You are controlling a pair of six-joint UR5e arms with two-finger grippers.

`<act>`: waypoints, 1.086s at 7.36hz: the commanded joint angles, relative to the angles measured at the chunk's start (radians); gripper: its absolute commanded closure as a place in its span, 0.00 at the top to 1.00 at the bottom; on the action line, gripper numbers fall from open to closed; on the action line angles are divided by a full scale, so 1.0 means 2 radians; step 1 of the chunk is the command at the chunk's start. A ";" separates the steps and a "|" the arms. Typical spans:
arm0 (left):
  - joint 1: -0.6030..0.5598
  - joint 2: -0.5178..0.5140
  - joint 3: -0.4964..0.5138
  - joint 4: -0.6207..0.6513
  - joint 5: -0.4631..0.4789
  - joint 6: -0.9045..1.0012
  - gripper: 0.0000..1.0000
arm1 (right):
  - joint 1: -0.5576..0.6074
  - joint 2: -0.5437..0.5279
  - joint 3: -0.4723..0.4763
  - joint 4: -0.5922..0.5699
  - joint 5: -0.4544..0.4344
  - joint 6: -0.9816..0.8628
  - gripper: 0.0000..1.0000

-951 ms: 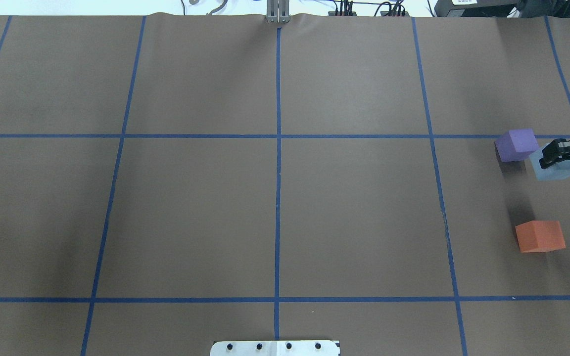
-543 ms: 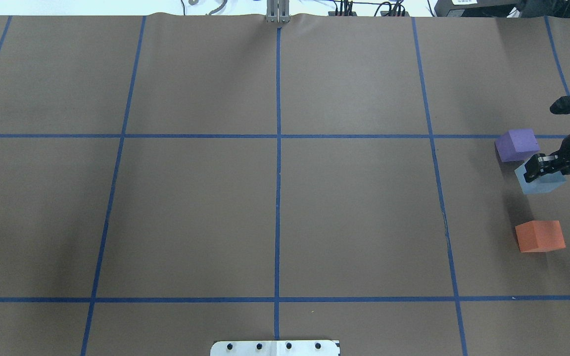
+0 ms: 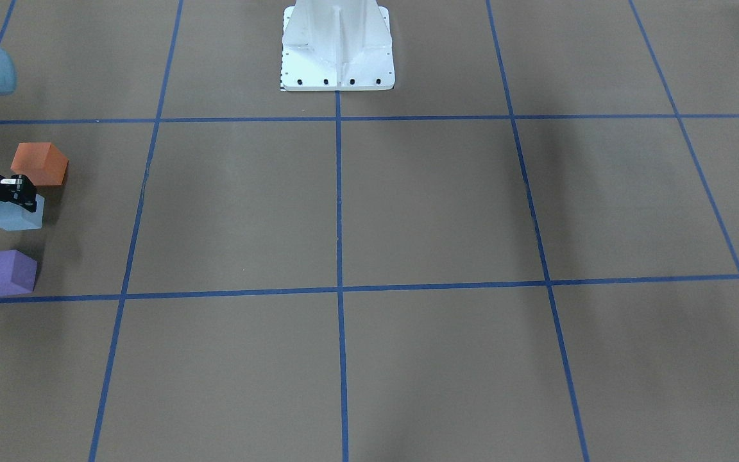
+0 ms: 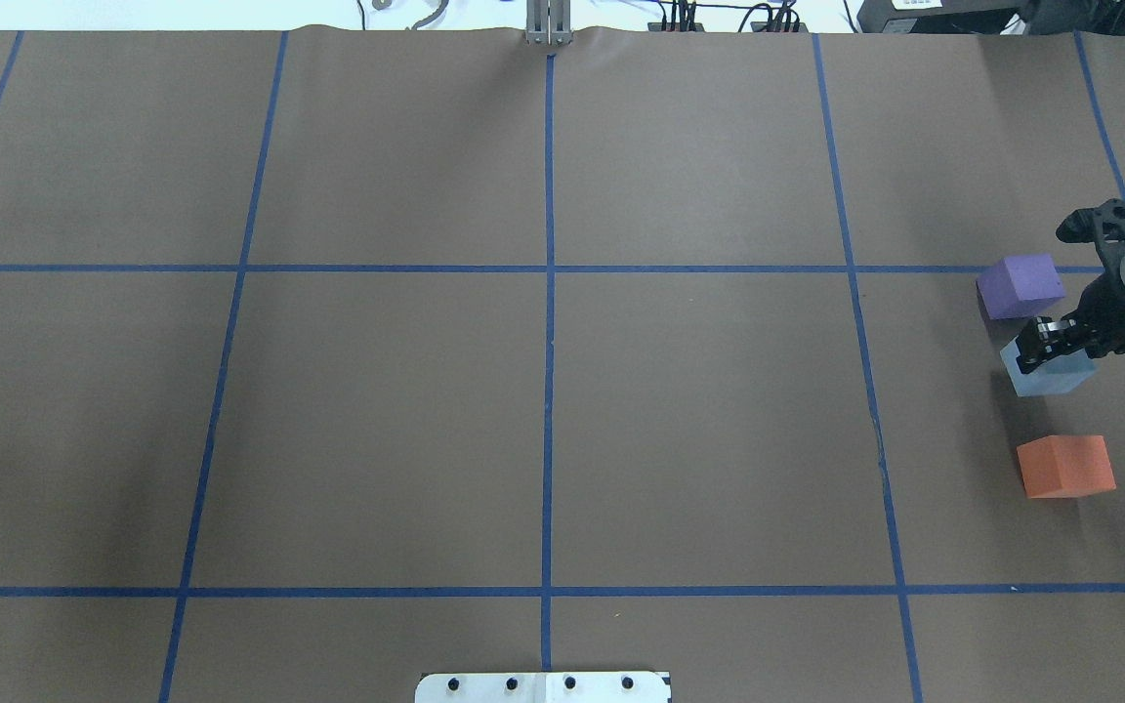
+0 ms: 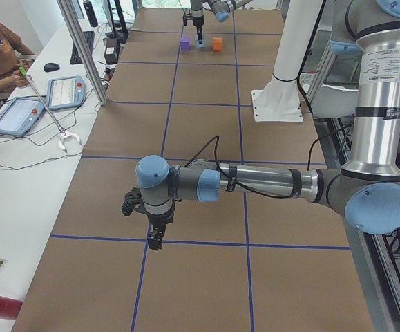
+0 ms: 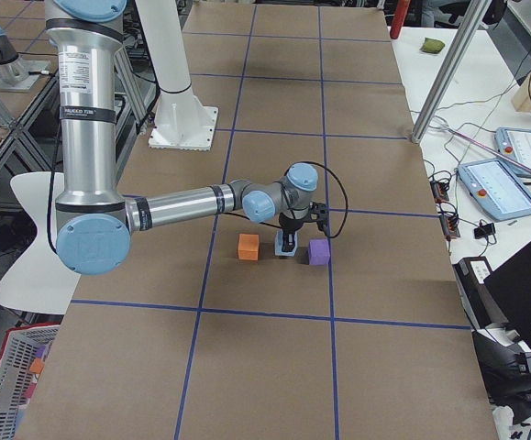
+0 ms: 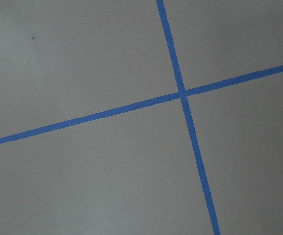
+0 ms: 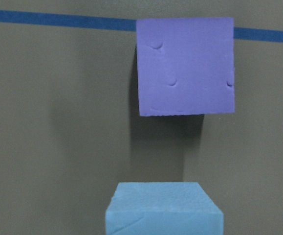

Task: Place blue block between orange and purple blocks
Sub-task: 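Lower the light blue cube between the purple and orange cubes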

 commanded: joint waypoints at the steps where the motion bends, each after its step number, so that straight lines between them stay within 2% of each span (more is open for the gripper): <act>1: 0.000 0.001 0.000 0.000 0.001 0.000 1.00 | -0.001 0.014 -0.009 -0.002 0.001 0.017 0.00; 3: 0.000 0.000 0.001 -0.001 0.001 0.000 1.00 | -0.001 0.029 -0.031 0.000 0.002 0.031 0.00; 5: 0.000 0.000 0.001 -0.001 0.001 0.000 1.00 | 0.000 0.025 -0.030 0.000 0.001 0.031 0.29; 8: 0.000 0.001 0.001 -0.002 0.001 0.000 1.00 | 0.000 0.015 -0.023 0.001 0.004 0.031 0.32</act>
